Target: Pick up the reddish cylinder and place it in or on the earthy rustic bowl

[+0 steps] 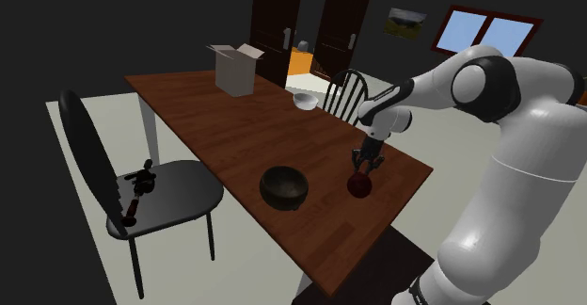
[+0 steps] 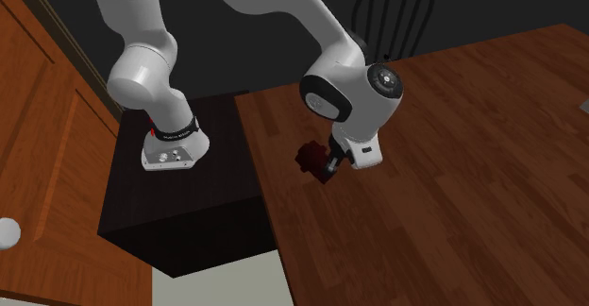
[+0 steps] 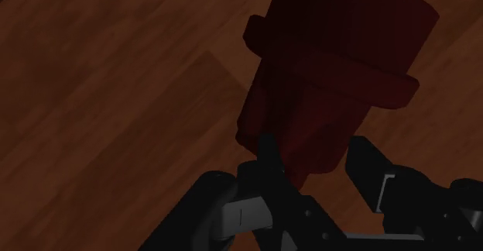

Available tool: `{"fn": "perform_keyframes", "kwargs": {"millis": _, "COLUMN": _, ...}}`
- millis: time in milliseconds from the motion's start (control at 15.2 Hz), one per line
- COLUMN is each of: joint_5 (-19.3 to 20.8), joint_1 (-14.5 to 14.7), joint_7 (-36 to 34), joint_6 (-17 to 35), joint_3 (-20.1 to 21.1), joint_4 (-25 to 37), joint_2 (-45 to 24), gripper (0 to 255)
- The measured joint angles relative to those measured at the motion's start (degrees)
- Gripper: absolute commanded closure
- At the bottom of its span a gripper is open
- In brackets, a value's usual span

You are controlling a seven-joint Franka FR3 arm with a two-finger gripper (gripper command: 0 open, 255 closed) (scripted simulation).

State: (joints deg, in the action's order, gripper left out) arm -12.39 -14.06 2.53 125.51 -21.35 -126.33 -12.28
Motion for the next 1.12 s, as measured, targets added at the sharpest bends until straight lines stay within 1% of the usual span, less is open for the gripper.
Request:
{"fn": "perform_keyframes", "kwargs": {"millis": 396, "joint_5": 0.00, "joint_1": 0.00, "joint_7": 0.03, "joint_6": -0.34, "joint_3": -0.01, "joint_4": 0.29, "joint_2": 0.02, "gripper": 255}}
{"fn": "perform_keyframes", "kwargs": {"millis": 726, "joint_5": 1.35, "joint_1": 0.36, "joint_7": -1.10, "joint_6": -3.38, "joint_3": -0.26, "joint_4": 0.63, "joint_2": 2.11, "gripper": 255}}
{"fn": "perform_keyframes", "kwargs": {"millis": 792, "joint_5": 1.35, "joint_1": 0.36, "joint_7": -1.10, "joint_6": -3.38, "joint_3": -0.26, "joint_4": 0.64, "joint_2": 2.13, "gripper": 0}}
{"fn": "perform_keyframes", "kwargs": {"millis": 858, "joint_5": 1.35, "joint_1": 0.36, "joint_7": -1.10, "joint_6": -3.38, "joint_3": -0.26, "joint_4": 0.64, "joint_2": 2.11, "gripper": 0}}
{"fn": "perform_keyframes", "kwargs": {"millis": 924, "joint_5": 1.89, "joint_1": 0.61, "joint_7": -3.39, "joint_6": -5.27, "joint_3": -0.31, "joint_4": 3.21, "joint_2": -0.27, "gripper": 0}}
{"fn": "perform_keyframes", "kwargs": {"millis": 1056, "joint_5": 2.93, "joint_1": 0.91, "joint_7": -11.07, "joint_6": -12.28, "joint_3": -0.72, "joint_4": 11.53, "joint_2": -7.86, "gripper": 0}}
{"fn": "perform_keyframes", "kwargs": {"millis": 1122, "joint_5": 3.02, "joint_1": 0.90, "joint_7": -12.85, "joint_6": -13.88, "joint_3": -0.84, "joint_4": 13.60, "joint_2": -10.08, "gripper": 0}}
